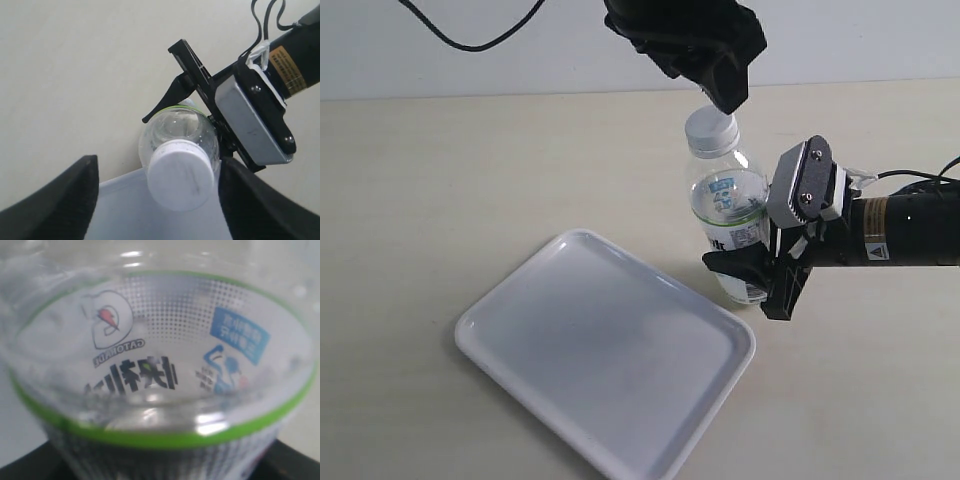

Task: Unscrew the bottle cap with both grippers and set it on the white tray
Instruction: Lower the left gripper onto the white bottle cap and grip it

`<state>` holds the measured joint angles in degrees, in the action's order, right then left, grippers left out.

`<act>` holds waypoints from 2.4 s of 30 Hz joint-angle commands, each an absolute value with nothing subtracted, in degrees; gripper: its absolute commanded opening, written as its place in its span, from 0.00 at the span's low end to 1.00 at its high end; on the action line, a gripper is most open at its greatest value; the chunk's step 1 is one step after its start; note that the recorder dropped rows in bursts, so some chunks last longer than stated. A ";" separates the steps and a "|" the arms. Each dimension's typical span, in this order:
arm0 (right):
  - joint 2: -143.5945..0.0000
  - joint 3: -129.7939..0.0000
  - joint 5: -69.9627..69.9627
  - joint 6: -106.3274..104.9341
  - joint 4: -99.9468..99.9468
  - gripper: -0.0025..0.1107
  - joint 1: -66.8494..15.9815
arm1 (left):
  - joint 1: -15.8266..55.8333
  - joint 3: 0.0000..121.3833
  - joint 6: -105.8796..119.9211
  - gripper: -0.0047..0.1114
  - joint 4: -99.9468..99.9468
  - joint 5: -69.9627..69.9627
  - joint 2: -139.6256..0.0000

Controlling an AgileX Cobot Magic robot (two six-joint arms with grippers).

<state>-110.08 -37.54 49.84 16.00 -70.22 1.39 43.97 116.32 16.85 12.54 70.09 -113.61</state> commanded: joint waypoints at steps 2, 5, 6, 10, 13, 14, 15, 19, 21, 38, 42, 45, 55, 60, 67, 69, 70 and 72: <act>-109.83 -37.72 49.15 16.18 -70.91 0.02 1.29 | 44.22 116.56 16.21 0.61 13.59 69.96 -113.34; -109.83 -37.72 49.15 16.18 -70.91 0.02 1.29 | 44.22 115.84 16.21 0.61 14.88 69.96 -113.34; -109.83 -37.72 49.15 16.18 -70.91 0.02 1.29 | 44.39 115.70 16.21 0.61 14.88 69.96 -113.34; -109.83 -37.72 49.15 16.16 -71.05 0.02 1.29 | 44.42 114.25 16.21 0.61 13.90 69.96 -113.34; -109.83 -37.72 49.15 16.16 -71.05 0.02 1.29 | 44.52 113.89 16.47 0.61 13.90 69.96 -113.34; -109.83 -37.72 49.15 16.16 -71.05 0.02 1.29 | 44.52 113.89 16.47 0.61 13.90 69.96 -113.34; -109.83 -37.72 49.15 16.59 -71.20 0.02 1.29 | 44.52 113.89 16.45 0.61 13.90 69.96 -113.46; -109.83 -37.72 49.15 17.20 -72.54 0.02 1.29 | 44.52 113.89 16.45 0.61 14.34 69.96 -114.67; -109.83 -37.72 49.15 17.20 -72.54 0.02 1.29 | 44.52 113.89 16.45 0.61 14.23 69.96 -115.15; -109.83 -37.72 49.36 17.60 -72.54 0.02 1.29 | 44.52 113.89 14.29 0.23 14.23 69.96 -115.76; -109.83 -37.72 49.36 17.60 -72.54 0.02 1.29 | 44.52 113.89 12.98 0.04 14.34 69.96 -115.76; -109.83 -37.72 49.36 17.60 -72.54 0.02 1.29 | 44.52 113.89 11.11 0.04 14.34 69.96 -115.76; -109.83 -37.72 49.36 15.03 -73.01 0.02 1.29 | 44.52 113.89 -0.30 0.04 14.34 69.96 -115.76; -109.83 -37.72 49.36 12.77 -73.01 0.02 1.29 | 44.52 113.89 -6.34 0.04 14.34 69.96 -115.76; -109.83 -37.72 49.36 11.87 -72.76 0.02 1.29 | 44.52 113.89 -15.81 0.04 14.23 69.96 -115.76; -109.83 -37.72 49.36 11.74 -72.50 0.02 1.29 | 44.52 113.89 -18.85 0.04 14.23 69.96 -115.76; -109.83 -37.72 49.36 11.74 -72.50 0.02 1.29 | 44.52 113.89 -20.99 0.04 14.23 69.96 -115.76; -109.83 -37.72 49.36 11.61 -72.50 0.02 1.29 | 44.52 113.89 -24.88 0.04 14.23 69.96 -115.76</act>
<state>-110.08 -37.54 49.83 13.93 -71.27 1.39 44.35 114.08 -19.39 14.56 71.42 -115.84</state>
